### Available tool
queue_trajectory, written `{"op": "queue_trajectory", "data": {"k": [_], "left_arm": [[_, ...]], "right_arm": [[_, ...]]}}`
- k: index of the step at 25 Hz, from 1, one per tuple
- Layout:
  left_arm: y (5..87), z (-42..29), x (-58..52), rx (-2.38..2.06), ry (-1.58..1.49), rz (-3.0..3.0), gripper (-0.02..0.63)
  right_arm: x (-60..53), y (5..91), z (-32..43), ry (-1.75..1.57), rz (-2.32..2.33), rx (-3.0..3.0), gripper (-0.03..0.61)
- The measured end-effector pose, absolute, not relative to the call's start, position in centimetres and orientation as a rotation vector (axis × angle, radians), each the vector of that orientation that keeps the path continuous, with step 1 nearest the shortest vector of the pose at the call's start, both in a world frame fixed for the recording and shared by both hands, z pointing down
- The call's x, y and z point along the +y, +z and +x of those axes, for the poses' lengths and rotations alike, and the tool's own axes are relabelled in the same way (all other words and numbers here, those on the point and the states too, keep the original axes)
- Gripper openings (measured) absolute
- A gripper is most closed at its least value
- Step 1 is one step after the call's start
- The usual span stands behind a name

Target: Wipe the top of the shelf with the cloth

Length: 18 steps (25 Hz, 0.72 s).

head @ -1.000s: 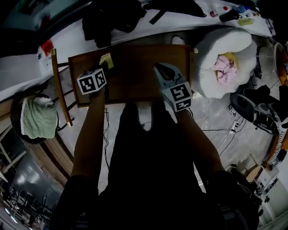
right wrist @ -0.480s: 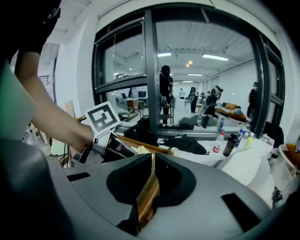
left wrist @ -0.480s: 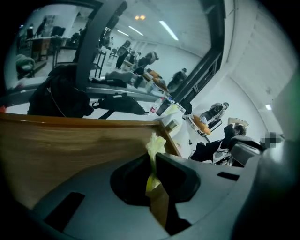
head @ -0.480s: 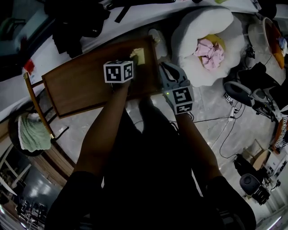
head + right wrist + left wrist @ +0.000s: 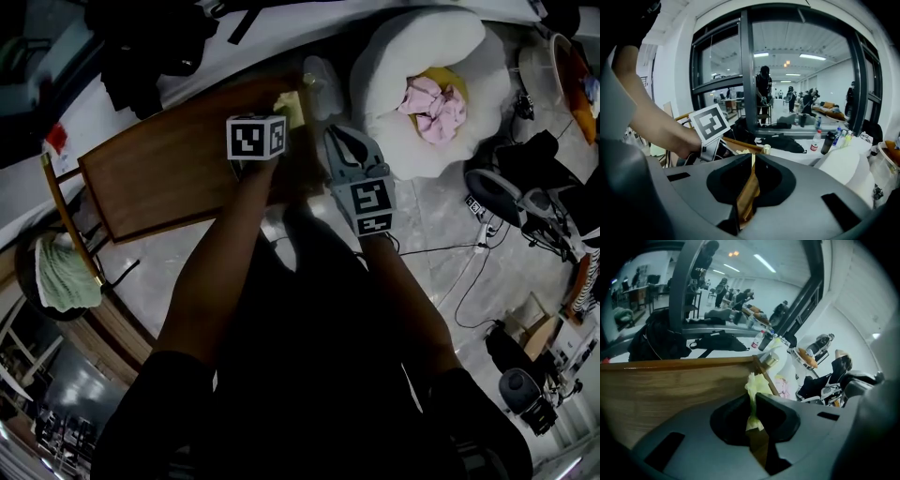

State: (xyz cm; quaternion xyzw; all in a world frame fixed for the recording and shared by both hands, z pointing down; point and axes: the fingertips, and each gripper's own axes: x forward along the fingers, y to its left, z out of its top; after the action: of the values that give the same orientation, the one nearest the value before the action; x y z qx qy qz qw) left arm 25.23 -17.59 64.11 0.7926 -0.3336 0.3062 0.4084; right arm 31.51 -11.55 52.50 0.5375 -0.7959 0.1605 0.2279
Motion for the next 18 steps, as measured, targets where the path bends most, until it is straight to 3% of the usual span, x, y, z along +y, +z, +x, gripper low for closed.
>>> {"op": "queue_trajectory", "data": {"k": [9,18], "left_arm": [[64.9,20.7,-16.6,-0.877,0.756,1.971,0.038],[65.4,10.9,-16.8,-0.935,0.789,1.949,0.038]], "right_arm": [[-12.5,52.6,27.0,0.422,1.377,-2.215,0.034],[-12.5,52.6,19.9,0.425,1.329,-2.218,0.034]]}}
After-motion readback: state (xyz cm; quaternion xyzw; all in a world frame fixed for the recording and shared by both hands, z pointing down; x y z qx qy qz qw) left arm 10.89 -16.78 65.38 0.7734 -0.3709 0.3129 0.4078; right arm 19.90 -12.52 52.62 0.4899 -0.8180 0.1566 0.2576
